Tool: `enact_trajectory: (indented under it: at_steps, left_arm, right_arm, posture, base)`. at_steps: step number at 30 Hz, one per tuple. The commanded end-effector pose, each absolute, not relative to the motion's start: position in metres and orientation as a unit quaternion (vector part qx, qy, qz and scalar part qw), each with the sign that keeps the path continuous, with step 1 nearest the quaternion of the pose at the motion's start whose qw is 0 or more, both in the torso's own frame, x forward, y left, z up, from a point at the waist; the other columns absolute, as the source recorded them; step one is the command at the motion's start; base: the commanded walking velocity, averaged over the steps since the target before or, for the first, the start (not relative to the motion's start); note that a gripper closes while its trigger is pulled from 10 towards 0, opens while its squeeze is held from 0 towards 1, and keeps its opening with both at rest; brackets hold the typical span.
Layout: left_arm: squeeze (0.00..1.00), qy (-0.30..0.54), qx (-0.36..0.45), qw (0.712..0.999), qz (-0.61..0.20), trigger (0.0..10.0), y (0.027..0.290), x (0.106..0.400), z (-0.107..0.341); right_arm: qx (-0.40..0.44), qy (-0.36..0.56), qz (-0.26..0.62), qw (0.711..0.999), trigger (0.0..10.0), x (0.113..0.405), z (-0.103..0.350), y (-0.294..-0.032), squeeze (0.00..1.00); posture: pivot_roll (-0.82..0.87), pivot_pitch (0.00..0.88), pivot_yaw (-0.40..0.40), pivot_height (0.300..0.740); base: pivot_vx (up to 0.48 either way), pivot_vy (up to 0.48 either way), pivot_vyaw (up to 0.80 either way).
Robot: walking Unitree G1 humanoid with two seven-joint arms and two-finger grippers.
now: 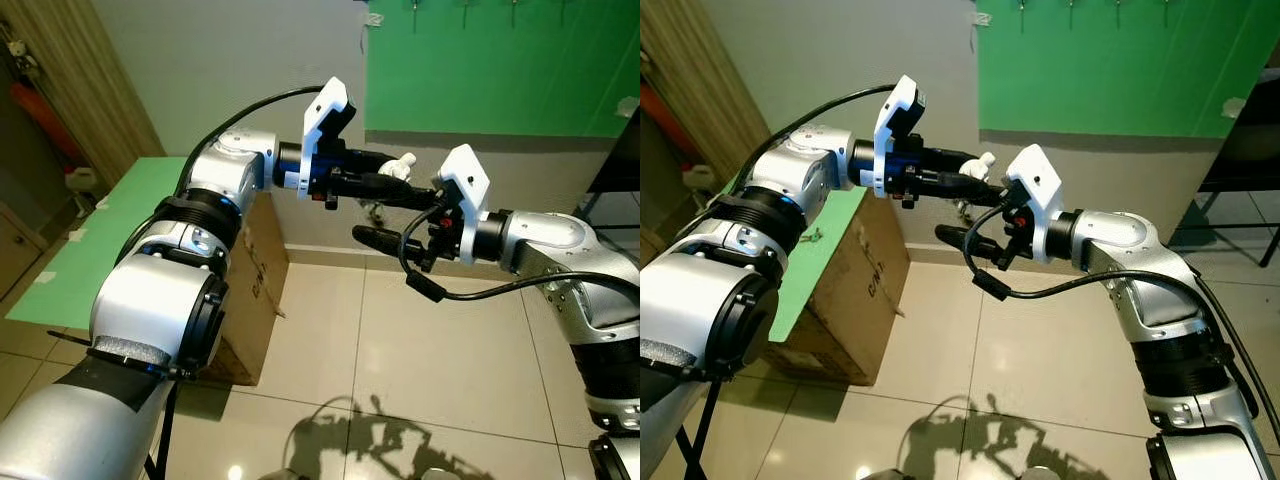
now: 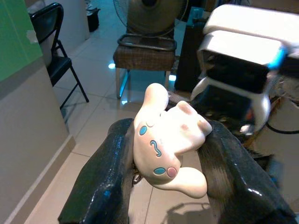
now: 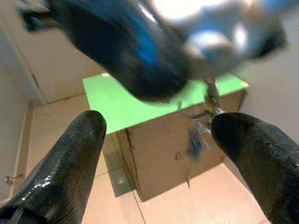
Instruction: Hang keys on a hook
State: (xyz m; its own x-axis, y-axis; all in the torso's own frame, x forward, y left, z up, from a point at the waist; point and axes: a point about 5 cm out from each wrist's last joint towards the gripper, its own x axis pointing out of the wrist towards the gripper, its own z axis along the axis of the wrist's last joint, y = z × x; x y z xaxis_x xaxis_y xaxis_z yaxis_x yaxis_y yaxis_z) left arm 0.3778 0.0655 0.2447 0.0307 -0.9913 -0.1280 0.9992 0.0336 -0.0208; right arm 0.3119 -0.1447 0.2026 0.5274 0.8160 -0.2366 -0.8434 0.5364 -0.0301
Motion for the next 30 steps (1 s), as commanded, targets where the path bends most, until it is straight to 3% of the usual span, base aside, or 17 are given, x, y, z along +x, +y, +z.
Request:
enact_trajectory:
  at_steps: [1,30]
  left_arm:
    - [0.00,0.039,0.045,0.716,-0.696,10.0,0.068,0.379,0.258]
    - [0.00,0.059,0.058,0.722,-0.687,10.0,0.071,0.380,0.252]
  right_arm:
    - [-0.080,0.079,0.468,0.877,10.0,0.316,0.210,-0.144,0.00]
    - [-0.071,0.077,0.429,0.897,10.0,0.326,0.211,-0.151,0.00]
  posture:
    - [-0.25,0.000,0.150,0.740]
    - [-0.25,0.000,0.155,0.740]
  base:
    - [0.000,0.000,0.00]
    - [0.000,0.000,0.00]
